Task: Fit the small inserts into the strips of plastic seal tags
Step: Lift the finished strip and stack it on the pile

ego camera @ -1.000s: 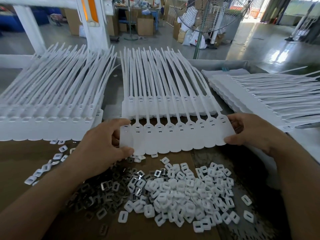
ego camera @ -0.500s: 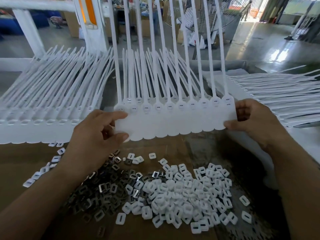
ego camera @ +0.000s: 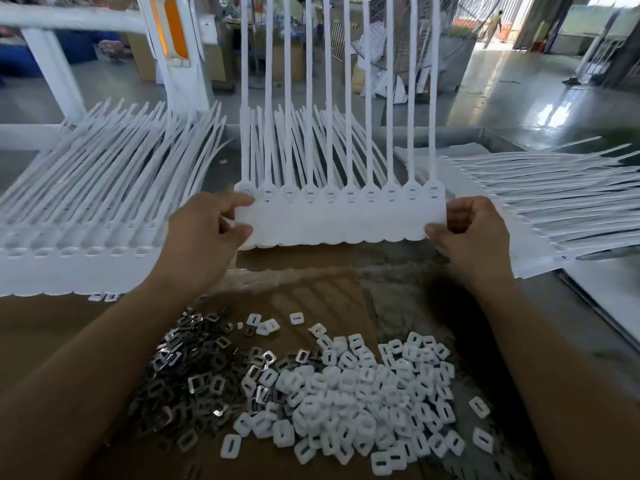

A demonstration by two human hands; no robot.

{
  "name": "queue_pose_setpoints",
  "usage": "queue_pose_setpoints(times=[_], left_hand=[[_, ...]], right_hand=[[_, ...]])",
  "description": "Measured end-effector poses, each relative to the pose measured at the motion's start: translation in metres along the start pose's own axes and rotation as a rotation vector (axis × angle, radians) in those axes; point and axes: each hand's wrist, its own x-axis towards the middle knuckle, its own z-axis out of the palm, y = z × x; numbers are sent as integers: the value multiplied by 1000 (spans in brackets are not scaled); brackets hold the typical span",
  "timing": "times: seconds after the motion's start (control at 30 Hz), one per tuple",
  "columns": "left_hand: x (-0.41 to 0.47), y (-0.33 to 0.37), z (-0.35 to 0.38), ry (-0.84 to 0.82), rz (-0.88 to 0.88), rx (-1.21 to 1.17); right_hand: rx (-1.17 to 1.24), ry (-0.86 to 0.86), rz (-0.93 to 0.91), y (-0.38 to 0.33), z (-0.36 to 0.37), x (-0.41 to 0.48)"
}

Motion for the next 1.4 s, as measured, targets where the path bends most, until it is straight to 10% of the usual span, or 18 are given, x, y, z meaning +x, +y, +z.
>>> queue_pose_setpoints(times=[1.1, 1.4], left_hand=[[-29, -51, -42, -202, -336, 460], [-24, -48, -45, 262, -61, 333]], right_hand=[[-281, -13, -93, -2, -3, -17], [-195, 61, -95, -4, -9, -18]])
